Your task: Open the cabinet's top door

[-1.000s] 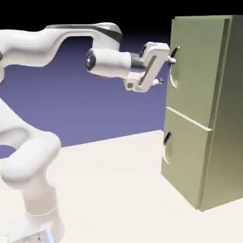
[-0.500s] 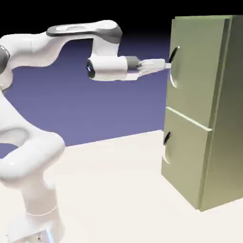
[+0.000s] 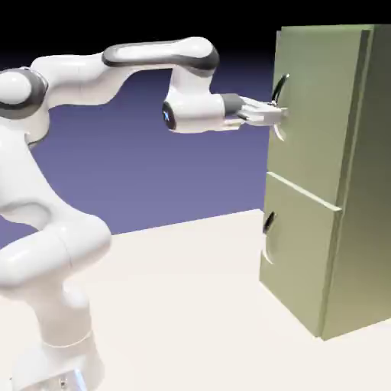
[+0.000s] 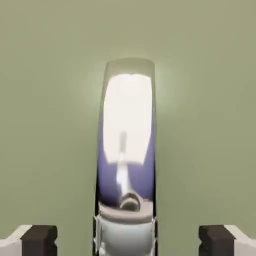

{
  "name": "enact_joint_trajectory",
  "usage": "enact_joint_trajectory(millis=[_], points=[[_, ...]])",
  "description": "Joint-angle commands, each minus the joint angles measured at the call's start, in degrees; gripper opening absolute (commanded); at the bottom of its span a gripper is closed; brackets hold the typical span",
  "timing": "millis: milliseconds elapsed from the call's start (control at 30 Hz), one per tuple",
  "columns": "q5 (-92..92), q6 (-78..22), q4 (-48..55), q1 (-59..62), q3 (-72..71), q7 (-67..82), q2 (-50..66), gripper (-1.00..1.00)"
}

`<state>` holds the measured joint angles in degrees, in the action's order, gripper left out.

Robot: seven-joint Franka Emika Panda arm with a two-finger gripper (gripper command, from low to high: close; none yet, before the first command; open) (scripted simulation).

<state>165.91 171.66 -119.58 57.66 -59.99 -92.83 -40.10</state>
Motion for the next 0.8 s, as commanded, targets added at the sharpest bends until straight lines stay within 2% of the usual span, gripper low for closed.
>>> enact_joint_trajectory(millis=[0,133,400,767], points=[[0.2,-0.6,-0.8,-2.1,1.6,1.5,1.0,-1.00],[-2.1,-2.7,-4.1,-10.4,8.2,4.0,3.5,-1.00],[-17.2,-9.5,-13.2,-27.0,23.0,-3.7,3.2,-1.00],[-44.5,-26.0,-26.5,-41.9,43.6,-18.7,-3.9,-1.00]])
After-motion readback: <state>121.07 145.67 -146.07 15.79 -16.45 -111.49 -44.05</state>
